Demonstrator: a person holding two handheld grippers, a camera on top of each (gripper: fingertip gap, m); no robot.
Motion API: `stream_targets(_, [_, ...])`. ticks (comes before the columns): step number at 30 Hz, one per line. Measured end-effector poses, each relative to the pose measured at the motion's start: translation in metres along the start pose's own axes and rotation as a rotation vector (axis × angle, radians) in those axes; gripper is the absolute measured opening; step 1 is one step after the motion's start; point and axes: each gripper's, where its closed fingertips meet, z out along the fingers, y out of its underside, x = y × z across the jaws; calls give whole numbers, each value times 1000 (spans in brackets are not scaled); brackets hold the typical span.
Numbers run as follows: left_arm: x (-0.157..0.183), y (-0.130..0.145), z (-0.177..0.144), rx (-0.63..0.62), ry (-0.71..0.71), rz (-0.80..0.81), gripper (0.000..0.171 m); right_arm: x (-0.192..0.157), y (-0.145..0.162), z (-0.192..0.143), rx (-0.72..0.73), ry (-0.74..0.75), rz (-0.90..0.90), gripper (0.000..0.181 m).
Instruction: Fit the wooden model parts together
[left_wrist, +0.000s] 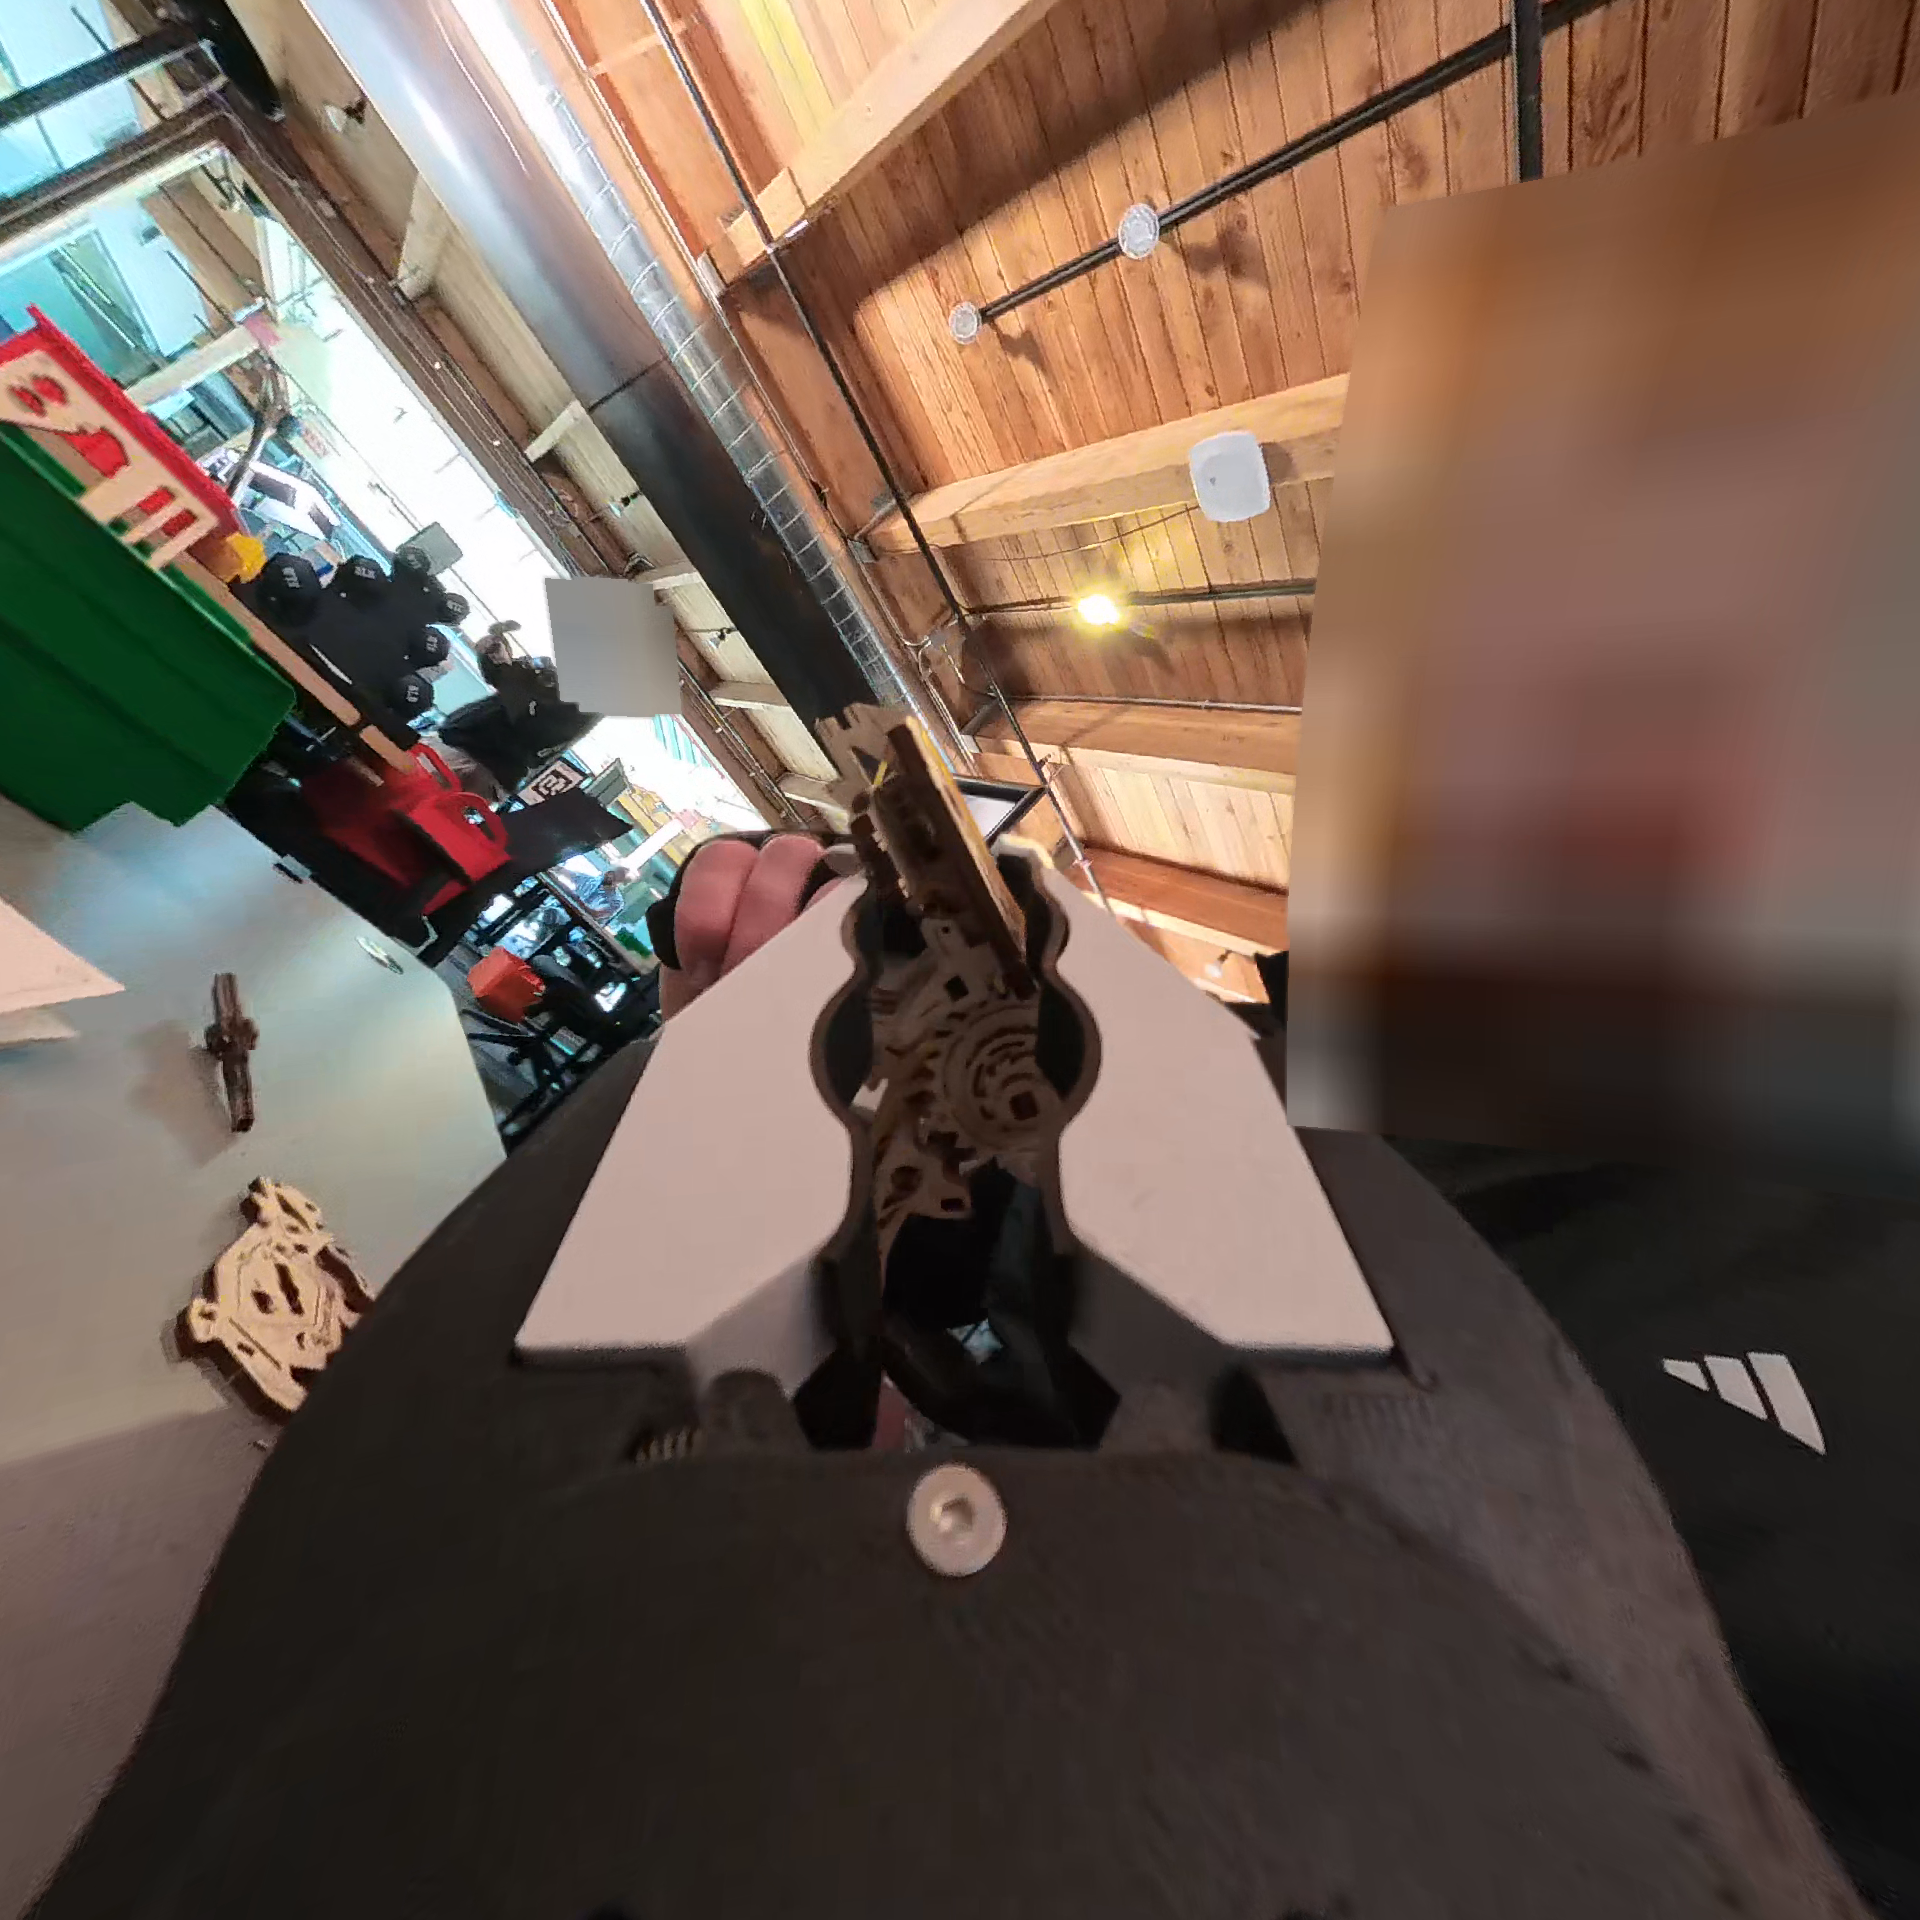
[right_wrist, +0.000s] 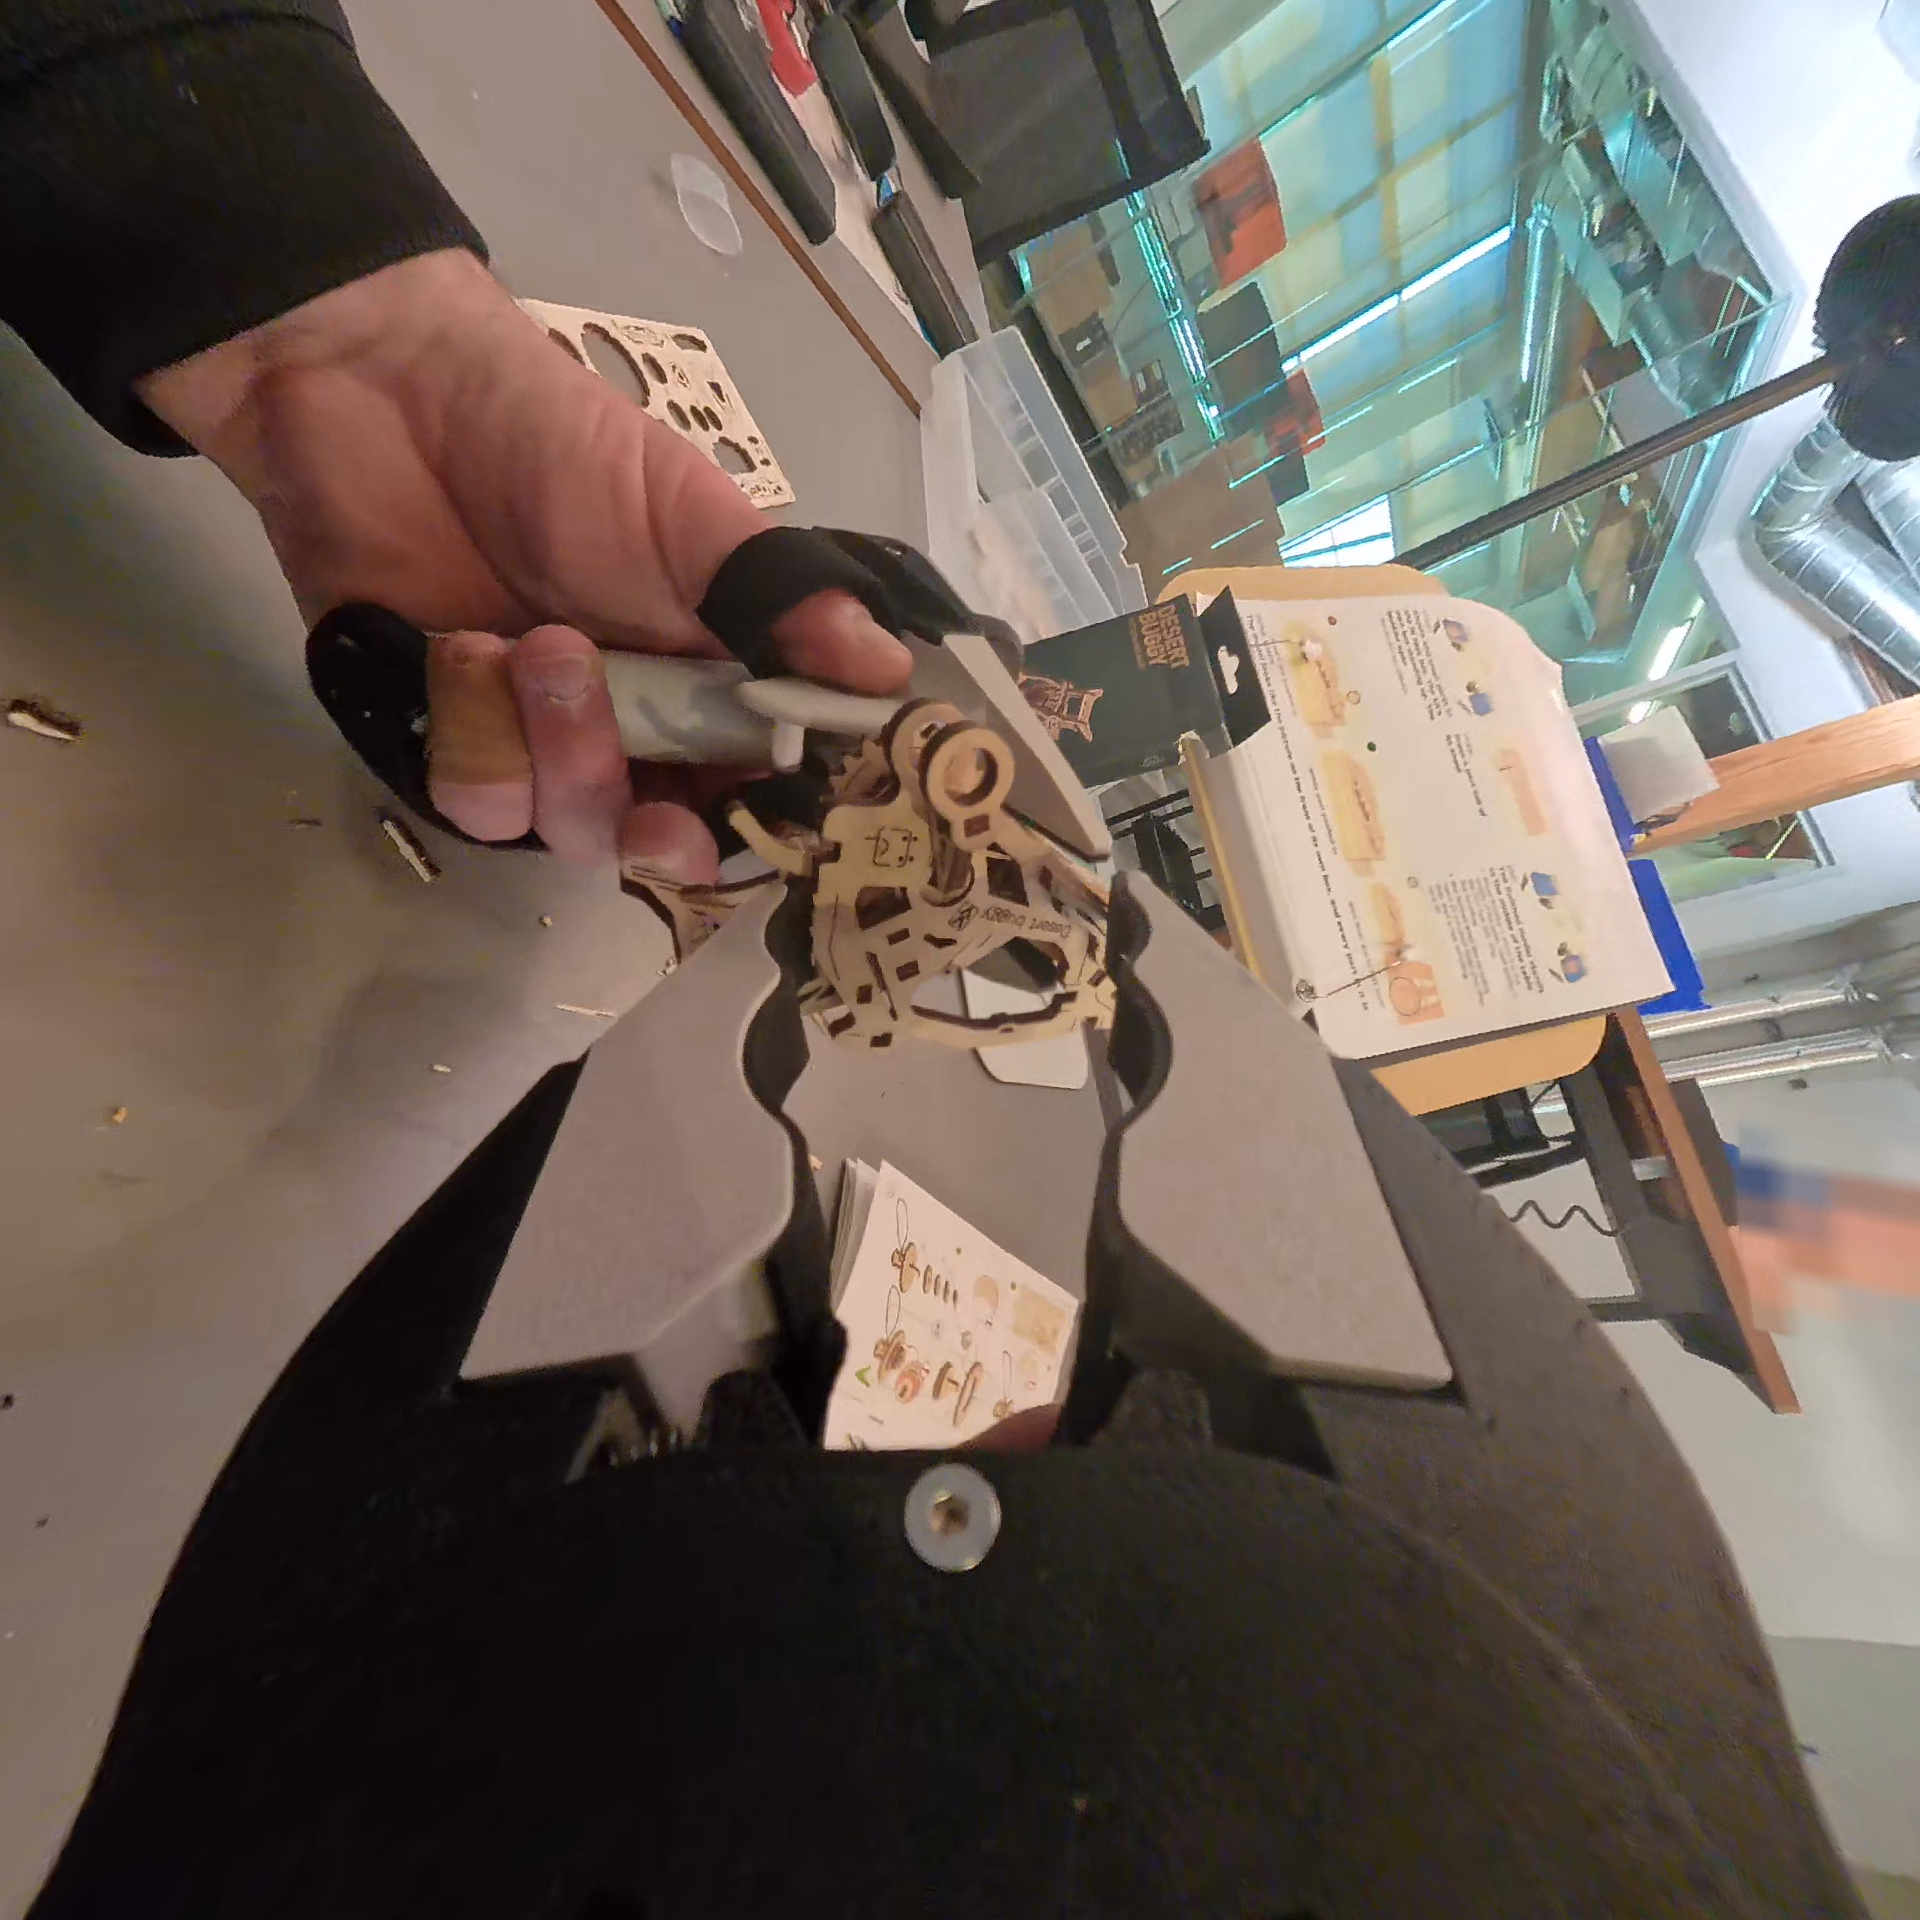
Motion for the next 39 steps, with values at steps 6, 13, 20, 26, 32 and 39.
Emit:
stream_targets(6, [3, -10, 2, -18, -77, 143, 18, 0, 6, -2, -60, 25, -81, 65])
stream_targets(13, [8, -29, -5, -35, -186, 313, 13, -2, 14, -6, -111, 24, -121, 70])
stream_targets(20, [-3, -32, -9, -299, -552, 895, 13, 11, 31, -21, -78, -76, 276, 62])
stream_targets(26, [-11, -23, 0, -715, -839, 1626, 13, 32, 23, -28, 93, -208, 862, 58])
stream_targets(32, [-21, -10, 8, -959, -891, 1985, 13, 50, 21, -34, 244, -292, 1263, 25])
stream_targets(39, [-33, 0, 12, -1054, -891, 2090, 13, 36, 37, -26, 122, -277, 1287, 4])
